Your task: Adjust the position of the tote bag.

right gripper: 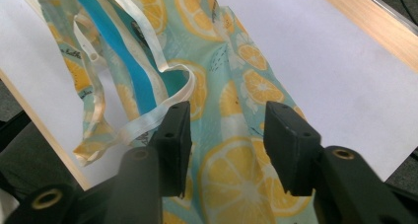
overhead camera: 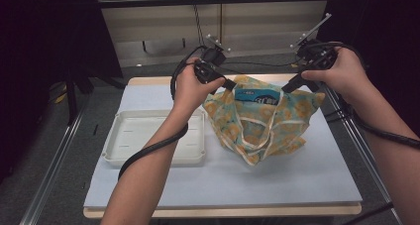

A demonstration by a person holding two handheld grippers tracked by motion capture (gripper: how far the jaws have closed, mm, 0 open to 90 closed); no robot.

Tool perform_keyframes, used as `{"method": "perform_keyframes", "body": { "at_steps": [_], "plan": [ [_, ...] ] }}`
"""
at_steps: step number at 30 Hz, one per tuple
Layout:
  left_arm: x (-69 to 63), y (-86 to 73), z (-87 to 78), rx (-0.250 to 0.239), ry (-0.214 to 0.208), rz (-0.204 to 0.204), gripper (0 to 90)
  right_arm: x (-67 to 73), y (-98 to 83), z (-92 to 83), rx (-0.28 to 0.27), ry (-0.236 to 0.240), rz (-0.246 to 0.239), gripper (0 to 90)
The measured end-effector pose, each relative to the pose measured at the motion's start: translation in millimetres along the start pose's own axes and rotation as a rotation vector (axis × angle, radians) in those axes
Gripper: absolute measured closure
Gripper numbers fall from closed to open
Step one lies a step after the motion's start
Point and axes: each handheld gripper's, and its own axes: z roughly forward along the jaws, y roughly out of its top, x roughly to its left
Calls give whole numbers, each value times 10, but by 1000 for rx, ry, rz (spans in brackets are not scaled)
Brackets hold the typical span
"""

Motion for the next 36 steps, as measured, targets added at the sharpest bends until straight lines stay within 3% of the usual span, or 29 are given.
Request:
{"method": "perform_keyframes", "body": {
  "at_steps": [8, 15, 20, 26, 27, 30, 31, 36],
  "plan": [
    [22, -30, 16, 21, 18, 1, 894, 83, -13, -76, -5, 11, -39, 494],
    [27, -46, 19, 6, 14, -9, 893, 135, -31, -116, -4, 38, -55, 475],
    [15, -34, 7, 9, 15, -7, 894, 218, -31, -126, 16, 46, -96, 487],
    [5, -40, 6, 11, 14, -6, 897, 246, -52, -18, 54, 45, -119, 611],
    [6, -45, -5, 15, 18, -7, 898, 240, -58, 14, 60, 34, -117, 700],
    [8, -48, -18, 19, 23, -9, 898, 225, -60, 25, 64, 31, -127, 750],
    [14, -53, -20, 13, 15, -7, 899, 219, -57, 5, 63, 25, -112, 799],
    [15, -45, -64, 11, 13, -6, 900, 203, -46, -104, 47, 22, -101, 847]
  ]
}}
